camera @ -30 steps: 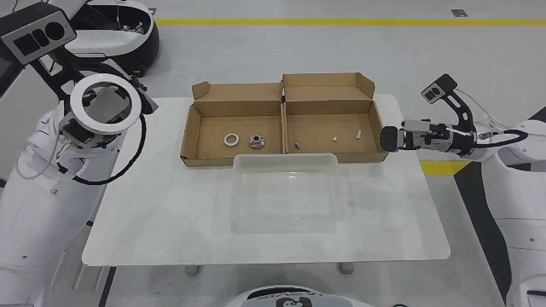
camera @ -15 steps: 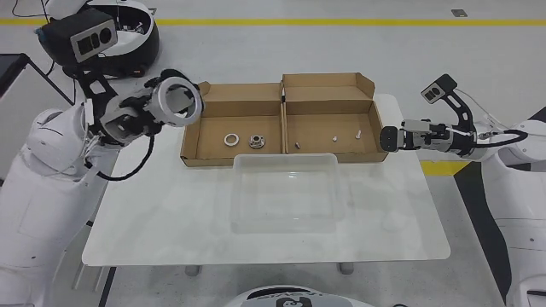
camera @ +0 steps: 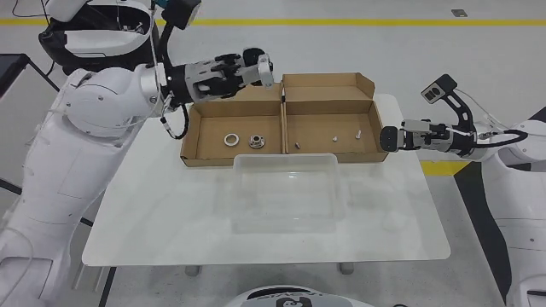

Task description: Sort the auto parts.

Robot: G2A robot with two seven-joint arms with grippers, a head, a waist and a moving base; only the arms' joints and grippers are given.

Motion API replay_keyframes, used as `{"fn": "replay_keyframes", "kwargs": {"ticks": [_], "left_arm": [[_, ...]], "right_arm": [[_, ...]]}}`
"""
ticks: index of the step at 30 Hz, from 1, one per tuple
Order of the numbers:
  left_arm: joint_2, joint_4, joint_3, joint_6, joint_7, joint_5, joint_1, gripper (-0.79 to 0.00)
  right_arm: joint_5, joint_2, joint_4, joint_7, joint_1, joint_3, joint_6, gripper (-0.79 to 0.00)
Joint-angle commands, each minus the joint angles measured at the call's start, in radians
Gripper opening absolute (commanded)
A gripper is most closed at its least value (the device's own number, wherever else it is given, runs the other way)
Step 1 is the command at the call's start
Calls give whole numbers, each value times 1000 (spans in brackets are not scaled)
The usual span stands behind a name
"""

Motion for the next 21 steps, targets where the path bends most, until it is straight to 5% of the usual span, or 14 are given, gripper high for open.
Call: {"fn": "replay_keyframes", "kwargs": {"ticks": [1,11,21], "left_arm": [[-8,36,49,20,-50,74,-36,-785],[-32,107,179,157,-135,355,-72,-785],[-123,310,397,410,-195,636,-252,-785]], "right_arm": [[0,0,0,0,0,0,0,0],[0,0,0,0,0,0,0,0],[0,0,0,0,0,0,0,0]]}}
